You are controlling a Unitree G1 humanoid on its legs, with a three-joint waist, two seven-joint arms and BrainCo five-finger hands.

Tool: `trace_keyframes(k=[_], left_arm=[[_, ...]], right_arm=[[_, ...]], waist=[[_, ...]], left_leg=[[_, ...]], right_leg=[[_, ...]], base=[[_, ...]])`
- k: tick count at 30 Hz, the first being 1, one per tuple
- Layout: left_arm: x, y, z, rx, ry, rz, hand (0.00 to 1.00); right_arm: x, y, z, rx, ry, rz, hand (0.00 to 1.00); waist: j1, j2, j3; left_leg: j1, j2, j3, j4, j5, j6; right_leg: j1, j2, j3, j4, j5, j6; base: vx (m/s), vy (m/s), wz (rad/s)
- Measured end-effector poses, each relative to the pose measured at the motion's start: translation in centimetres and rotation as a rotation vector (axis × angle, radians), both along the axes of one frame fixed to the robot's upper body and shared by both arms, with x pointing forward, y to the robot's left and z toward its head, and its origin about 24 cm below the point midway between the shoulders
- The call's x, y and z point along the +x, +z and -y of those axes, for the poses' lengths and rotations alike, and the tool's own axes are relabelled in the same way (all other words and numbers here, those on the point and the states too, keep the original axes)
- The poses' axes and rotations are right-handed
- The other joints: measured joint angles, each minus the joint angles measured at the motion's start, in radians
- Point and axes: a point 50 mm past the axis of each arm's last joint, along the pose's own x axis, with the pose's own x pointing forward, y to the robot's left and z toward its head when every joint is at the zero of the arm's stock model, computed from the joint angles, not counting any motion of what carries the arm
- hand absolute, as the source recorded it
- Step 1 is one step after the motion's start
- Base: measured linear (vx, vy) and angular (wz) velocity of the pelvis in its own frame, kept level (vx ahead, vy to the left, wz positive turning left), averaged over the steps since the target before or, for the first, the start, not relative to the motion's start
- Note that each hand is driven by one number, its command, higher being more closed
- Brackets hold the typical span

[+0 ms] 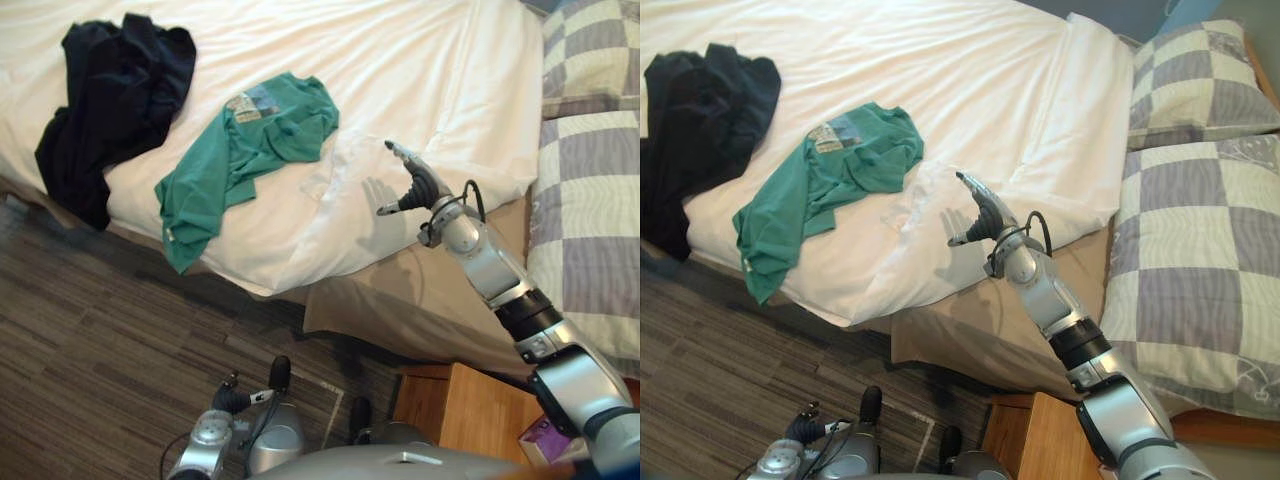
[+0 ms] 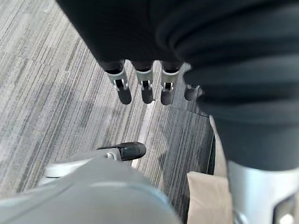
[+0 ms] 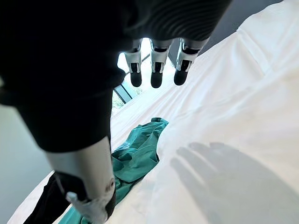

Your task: Tidy the bed and pick cloth on bed and put in laundry

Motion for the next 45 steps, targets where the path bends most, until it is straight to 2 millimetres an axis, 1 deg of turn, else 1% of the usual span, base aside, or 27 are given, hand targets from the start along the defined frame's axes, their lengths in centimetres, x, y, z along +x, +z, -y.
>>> trace_keyframes(k=[1,2,3,4,5,6,8,9,10,11,13,14,16,17,19,21,23,25,27,28,31,34,36,38,41,43,45], left_arm=[[0.3,0.1,-0.1,0.007,-0.004,0.005,0.00],[0.8,0.4,-0.2,0.017,0.000,0.017,0.00],[1.5,0.7,-0.5,0.037,0.008,0.028,0.00],[1.8,1.0,-0.8,0.055,0.008,0.035,0.00],[2.2,1.3,-1.2,0.074,0.011,0.046,0.00],[2.9,1.7,-1.8,0.092,0.013,0.056,0.00],[4.1,2.4,-2.1,0.110,0.009,0.089,0.00],[4.8,3.0,-2.2,0.114,0.014,0.120,0.00],[5.5,3.5,-2.4,0.115,0.020,0.153,0.00],[5.8,3.8,-2.4,0.117,0.019,0.166,0.00],[6.8,4.4,-2.5,0.122,0.017,0.194,0.00],[7.0,4.6,-2.6,0.124,0.015,0.203,0.00],[7.6,5.0,-2.8,0.131,0.013,0.222,0.00],[8.2,5.4,-2.7,0.130,0.009,0.239,0.00],[8.7,5.7,-2.5,0.128,0.005,0.256,0.00],[9.3,6.2,-2.2,0.122,-0.004,0.284,0.00],[9.5,6.3,-2.1,0.120,-0.006,0.289,0.00],[9.7,6.3,-1.9,0.112,-0.013,0.298,0.00],[9.8,6.4,-1.8,0.108,-0.016,0.307,0.00],[9.9,6.4,-1.7,0.106,-0.016,0.307,0.00],[10.4,6.5,-1.1,0.093,-0.019,0.321,0.00],[11.1,6.9,-0.7,0.088,-0.023,0.337,0.00],[11.4,7.1,-0.6,0.087,-0.026,0.342,0.00],[11.6,7.2,-0.5,0.085,-0.023,0.336,0.00],[11.8,7.3,-0.5,0.089,-0.024,0.324,0.00],[11.9,7.2,-0.2,0.094,-0.045,0.314,0.00],[11.8,7.1,-0.2,0.096,-0.048,0.296,0.00]], right_arm=[[0.1,0.3,0.0,0.001,-0.003,0.011,0.00],[0.4,0.8,-0.1,0.002,-0.012,0.027,0.00],[0.8,1.5,-0.1,0.005,-0.026,0.049,0.00],[0.9,1.7,0.0,0.006,-0.036,0.059,0.00],[1.1,1.9,0.1,0.009,-0.049,0.068,0.00],[1.4,2.2,0.3,0.015,-0.071,0.074,0.00],[2.0,2.4,0.8,0.038,-0.106,0.064,0.00],[2.3,3.0,0.9,0.056,-0.122,0.070,0.00],[2.5,3.7,0.8,0.066,-0.129,0.084,0.00],[2.7,4.2,0.8,0.074,-0.130,0.094,0.00],[3.3,6.3,0.7,0.093,-0.147,0.133,0.00],[3.5,6.8,0.7,0.094,-0.156,0.142,0.00],[4.0,7.8,1.2,0.104,-0.194,0.147,0.00],[4.5,8.4,2.2,0.091,-0.236,0.143,0.00],[4.7,8.8,3.2,0.079,-0.276,0.137,0.00],[5.1,9.3,5.4,0.052,-0.358,0.124,0.00],[5.2,8.9,6.4,0.048,-0.394,0.080,0.00],[5.3,8.6,6.9,0.032,-0.407,0.047,0.00],[5.4,8.4,7.3,0.013,-0.412,0.021,0.00],[5.4,8.4,7.4,0.012,-0.411,0.016,1.00],[5.3,7.7,7.7,-0.022,-0.413,-0.005,1.00],[5.3,7.3,7.7,-0.021,-0.412,-0.017,1.00],[5.3,7.2,7.8,-0.014,-0.411,-0.018,1.00],[5.2,6.9,7.9,0.002,-0.406,-0.023,1.00],[5.0,5.8,8.4,0.097,-0.397,-0.034,1.00],[4.8,4.6,8.6,0.219,-0.384,-0.038,1.00],[4.3,2.6,8.1,0.406,-0.359,-0.053,1.00]], waist=[[0.003,-0.004,0.011],[0.006,-0.011,0.023],[0.006,-0.020,0.049],[0.007,-0.031,0.057],[0.009,-0.044,0.066],[0.024,-0.057,0.090],[0.036,-0.069,0.124],[0.039,-0.068,0.145],[0.051,-0.067,0.161],[0.058,-0.068,0.166],[0.062,-0.061,0.184],[0.063,-0.056,0.195],[0.067,-0.050,0.203],[0.074,-0.046,0.206],[0.075,-0.042,0.209],[0.072,-0.024,0.221],[0.071,-0.016,0.226],[0.070,-0.008,0.232],[0.074,-0.007,0.233],[0.074,-0.006,0.233],[0.073,-0.006,0.233],[0.078,-0.008,0.232],[0.081,-0.013,0.229],[0.081,-0.013,0.228],[0.078,-0.016,0.226],[0.076,-0.018,0.224],[0.074,-0.030,0.215]], left_leg=[[-0.004,0.000,-0.001,0.000,-0.004,0.002],[-0.013,0.000,-0.005,0.001,-0.008,-0.003],[-0.019,0.000,-0.006,0.001,-0.008,-0.003],[-0.030,0.001,-0.006,0.001,-0.006,-0.001],[-0.047,0.002,-0.006,0.008,-0.003,0.001],[-0.067,0.002,-0.011,0.030,-0.002,0.005],[-0.092,-0.002,-0.026,0.060,-0.009,0.002],[-0.107,-0.001,-0.042,0.076,-0.014,0.002],[-0.122,0.003,-0.047,0.087,-0.022,0.002],[-0.132,0.006,-0.046,0.090,-0.025,0.002],[-0.173,0.009,-0.062,0.111,-0.031,0.004],[-0.176,0.010,-0.068,0.116,-0.032,0.004],[-0.200,0.011,-0.072,0.123,-0.036,0.005],[-0.227,0.007,-0.077,0.138,-0.039,0.005],[-0.253,0.003,-0.083,0.153,-0.041,0.006],[-0.294,-0.002,-0.096,0.189,-0.051,0.007],[-0.321,-0.001,-0.093,0.231,-0.071,0.009],[-0.342,0.000,-0.092,0.267,-0.089,0.011],[-0.364,0.003,-0.081,0.299,-0.106,0.012],[-0.377,0.006,-0.073,0.313,-0.114,0.012],[-0.405,0.007,-0.062,0.348,-0.131,0.015],[-0.411,0.016,-0.054,0.365,-0.147,0.008],[-0.420,0.018,-0.043,0.372,-0.155,0.013],[-0.422,0.018,-0.036,0.382,-0.156,0.013],[-0.420,0.020,-0.036,0.396,-0.153,0.019],[-0.409,0.020,-0.034,0.398,-0.153,0.019],[-0.381,0.025,-0.009,0.394,-0.153,0.018]], right_leg=[[-0.001,0.001,0.000,0.001,-0.001,-0.002],[-0.006,0.001,-0.005,0.001,-0.004,-0.004],[-0.008,0.000,-0.017,0.001,-0.010,-0.009],[-0.019,0.000,-0.023,0.002,-0.015,-0.013],[-0.032,0.000,-0.027,0.004,-0.011,-0.006],[-0.037,-0.001,-0.032,0.003,-0.005,-0.002],[-0.037,-0.003,-0.037,0.003,0.003,0.005],[-0.038,-0.001,-0.036,0.003,0.015,0.009],[-0.047,0.001,-0.032,0.004,0.028,0.005],[-0.057,0.003,-0.029,0.005,0.033,0.004],[-0.081,0.004,-0.029,0.006,0.044,0.005],[-0.082,0.004,-0.029,0.007,0.051,0.000],[-0.110,0.005,-0.030,0.025,0.054,0.000],[-0.136,0.004,-0.035,0.038,0.054,0.000],[-0.155,0.003,-0.043,0.047,0.054,0.000],[-0.182,0.001,-0.050,0.068,0.054,0.000],[-0.205,0.001,-0.049,0.096,0.051,-0.003],[-0.220,0.001,-0.049,0.118,0.043,-0.011],[-0.246,-0.001,-0.047,0.144,0.032,-0.022],[-0.261,-0.001,-0.045,0.157,0.028,-0.020],[-0.286,-0.005,-0.043,0.182,0.008,-0.022],[-0.289,-0.001,-0.042,0.190,0.001,-0.027],[-0.299,-0.001,-0.030,0.194,-0.009,-0.034],[-0.300,-0.002,-0.022,0.193,-0.013,-0.029],[-0.293,0.000,-0.022,0.192,-0.013,-0.029],[-0.276,0.000,-0.021,0.181,-0.013,-0.029],[-0.252,-0.001,-0.008,0.172,-0.013,-0.029]], base=[[-0.06,0.002,0.08],[-0.06,0.002,0.20],[-0.04,0.002,0.26],[0.00,0.000,0.24],[0.02,-0.001,0.17],[0.05,-0.003,0.17],[0.07,0.016,0.30],[0.06,0.048,0.34],[0.04,0.049,0.19],[0.03,0.039,0.06],[0.04,0.003,0.14],[0.03,0.012,0.19],[0.03,0.028,0.08],[0.04,0.011,0.04],[0.03,0.008,0.09],[0.03,0.020,0.19],[0.02,0.022,0.00],[0.01,0.013,-0.06],[-0.02,0.008,-0.17],[-0.03,0.004,-0.22],[-0.04,-0.015,-0.12],[-0.04,-0.040,-0.08],[-0.03,-0.041,-0.16],[0.00,-0.034,-0.12],[0.03,-0.029,0.00],[0.05,-0.029,0.01],[0.04,-0.013,-0.07]])
